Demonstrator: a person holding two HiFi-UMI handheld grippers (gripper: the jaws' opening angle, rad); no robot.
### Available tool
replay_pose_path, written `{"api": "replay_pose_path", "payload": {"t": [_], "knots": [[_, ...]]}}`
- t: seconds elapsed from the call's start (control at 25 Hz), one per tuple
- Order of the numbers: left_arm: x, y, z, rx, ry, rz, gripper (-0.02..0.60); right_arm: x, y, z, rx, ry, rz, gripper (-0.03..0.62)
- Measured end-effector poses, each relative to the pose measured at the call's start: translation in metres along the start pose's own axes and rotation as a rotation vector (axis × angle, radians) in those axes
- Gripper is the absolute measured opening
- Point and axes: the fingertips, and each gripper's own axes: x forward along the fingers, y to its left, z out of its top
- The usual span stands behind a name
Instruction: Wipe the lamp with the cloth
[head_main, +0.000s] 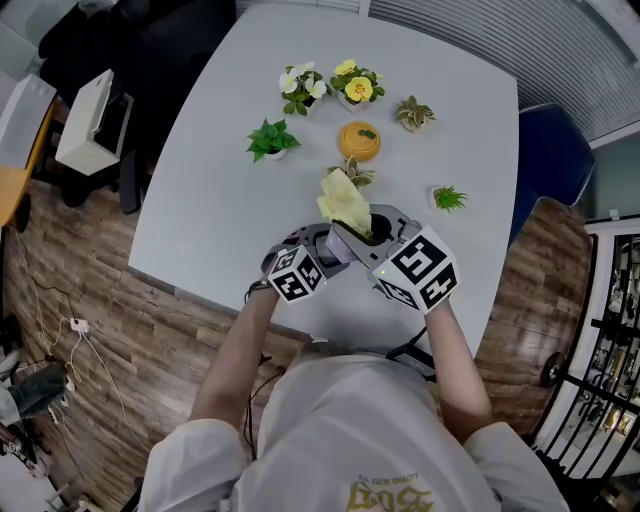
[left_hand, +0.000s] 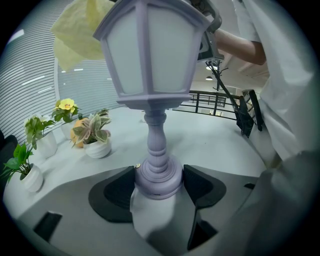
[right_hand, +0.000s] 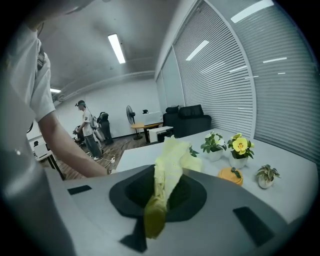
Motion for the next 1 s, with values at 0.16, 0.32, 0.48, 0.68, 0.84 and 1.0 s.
{"api": "replay_pose_path", "payload": {"t": [0.16,0.32,0.48,0.68,0.84,1.0], "knots": [[0.0,0.0,0.0,0.0,0.001,-0.001,0.307,0.003,0.008,0.001,-0.044,0.02,0.011,0.046],[-0.001,-0.001,0.0,0.0,0.002,0.0,0.307,0.003,0.017,0.0,-0.092,0.044,0.02,0.046],[0.0,0.0,0.0,0.0,0.003,0.001,0.307,0.002,0.024,-0.001,-0.098,0.06,0.033,0.046],[0.0,0.0,0.0,0.003,0.003,0.003,0.307,-0.003,0.032,-0.005,-0.097,0.063,0.044,0.046],[0.0,0.0,0.0,0.006,0.001,0.006,0.307,-0.007,0.038,-0.008,-0.088,0.054,0.047,0.046],[0.0,-0.001,0.0,0.004,0.003,0.007,0.307,-0.011,0.041,-0.01,-0.083,0.046,0.054,0.046]]}}
